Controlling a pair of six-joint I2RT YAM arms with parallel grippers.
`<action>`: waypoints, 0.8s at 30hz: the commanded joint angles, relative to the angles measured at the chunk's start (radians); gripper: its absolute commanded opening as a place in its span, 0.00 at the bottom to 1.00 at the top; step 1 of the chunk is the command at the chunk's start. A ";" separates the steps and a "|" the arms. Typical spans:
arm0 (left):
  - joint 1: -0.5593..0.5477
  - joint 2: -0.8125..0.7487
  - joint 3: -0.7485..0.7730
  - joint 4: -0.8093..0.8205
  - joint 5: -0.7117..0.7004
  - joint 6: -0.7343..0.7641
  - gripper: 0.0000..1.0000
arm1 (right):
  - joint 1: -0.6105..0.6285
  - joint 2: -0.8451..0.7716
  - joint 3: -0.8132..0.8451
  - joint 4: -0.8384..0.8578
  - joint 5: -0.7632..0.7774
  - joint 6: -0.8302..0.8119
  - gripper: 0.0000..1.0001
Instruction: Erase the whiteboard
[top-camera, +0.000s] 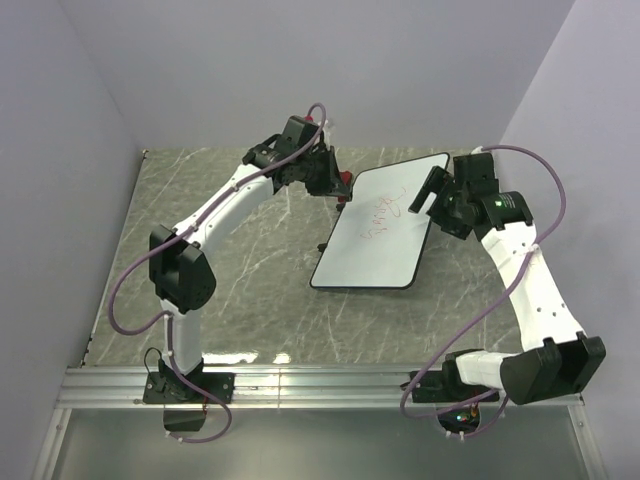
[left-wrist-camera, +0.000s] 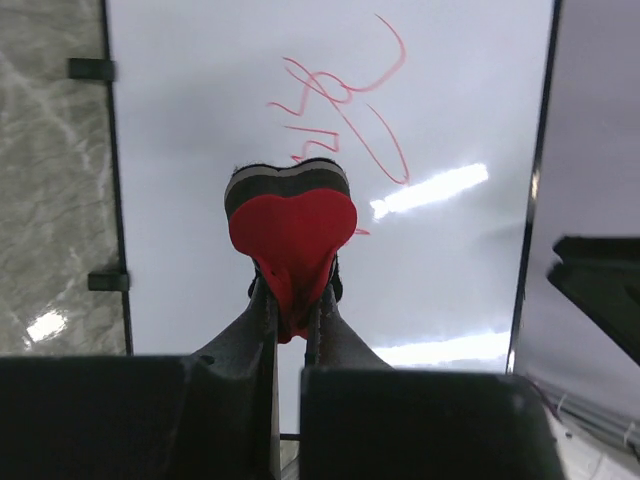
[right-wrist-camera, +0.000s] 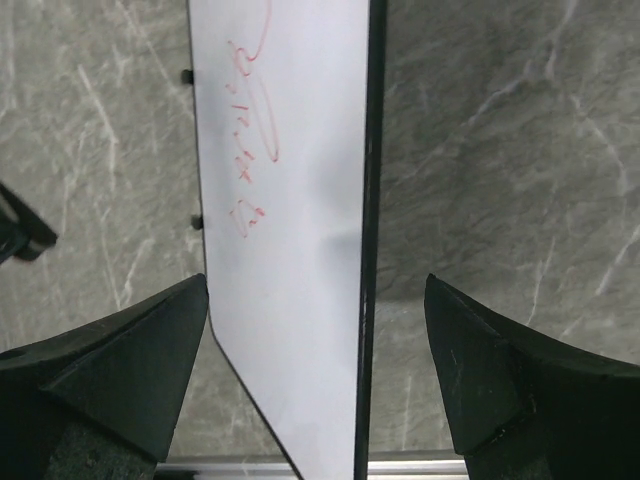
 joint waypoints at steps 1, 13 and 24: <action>-0.013 0.010 0.037 0.045 0.146 0.083 0.00 | -0.014 0.026 0.021 0.010 0.075 0.003 0.95; -0.056 0.053 0.034 0.099 0.253 0.103 0.00 | -0.018 0.065 -0.154 0.323 -0.077 -0.001 0.64; -0.135 0.226 0.216 0.113 0.184 0.088 0.00 | -0.020 0.071 -0.195 0.292 -0.069 -0.073 0.25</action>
